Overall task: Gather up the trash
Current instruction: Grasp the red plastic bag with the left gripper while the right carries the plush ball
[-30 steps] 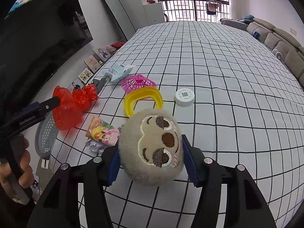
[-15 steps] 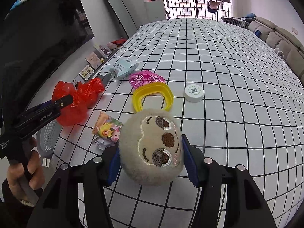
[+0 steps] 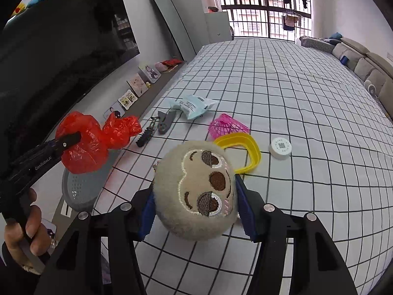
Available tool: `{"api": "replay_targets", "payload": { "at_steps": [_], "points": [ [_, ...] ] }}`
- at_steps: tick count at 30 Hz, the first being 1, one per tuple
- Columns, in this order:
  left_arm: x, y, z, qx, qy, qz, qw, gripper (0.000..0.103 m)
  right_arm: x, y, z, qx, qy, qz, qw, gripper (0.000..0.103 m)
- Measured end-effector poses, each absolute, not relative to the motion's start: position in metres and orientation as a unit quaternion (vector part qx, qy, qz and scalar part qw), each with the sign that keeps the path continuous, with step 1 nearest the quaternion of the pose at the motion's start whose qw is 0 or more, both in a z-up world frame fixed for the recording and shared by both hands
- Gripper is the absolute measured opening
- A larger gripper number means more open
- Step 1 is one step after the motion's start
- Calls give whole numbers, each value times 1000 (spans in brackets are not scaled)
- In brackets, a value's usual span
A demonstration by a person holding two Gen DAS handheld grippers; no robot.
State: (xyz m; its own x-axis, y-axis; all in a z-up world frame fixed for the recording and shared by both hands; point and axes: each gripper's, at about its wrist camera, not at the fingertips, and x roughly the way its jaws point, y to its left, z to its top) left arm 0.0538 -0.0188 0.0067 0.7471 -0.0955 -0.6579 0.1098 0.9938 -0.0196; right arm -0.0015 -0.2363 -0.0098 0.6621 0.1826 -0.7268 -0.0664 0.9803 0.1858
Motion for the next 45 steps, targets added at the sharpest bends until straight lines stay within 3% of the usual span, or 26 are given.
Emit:
{"api": "replay_targets", "payload": {
  "at_steps": [29,45],
  "points": [
    [61,122,-27,1,380,15,925,17,63,-71,-18,17,430,175,886,56],
    [88,156,-71,-1,421,18,907,17,112,2,-64,-13,474,210,855,56]
  ]
}}
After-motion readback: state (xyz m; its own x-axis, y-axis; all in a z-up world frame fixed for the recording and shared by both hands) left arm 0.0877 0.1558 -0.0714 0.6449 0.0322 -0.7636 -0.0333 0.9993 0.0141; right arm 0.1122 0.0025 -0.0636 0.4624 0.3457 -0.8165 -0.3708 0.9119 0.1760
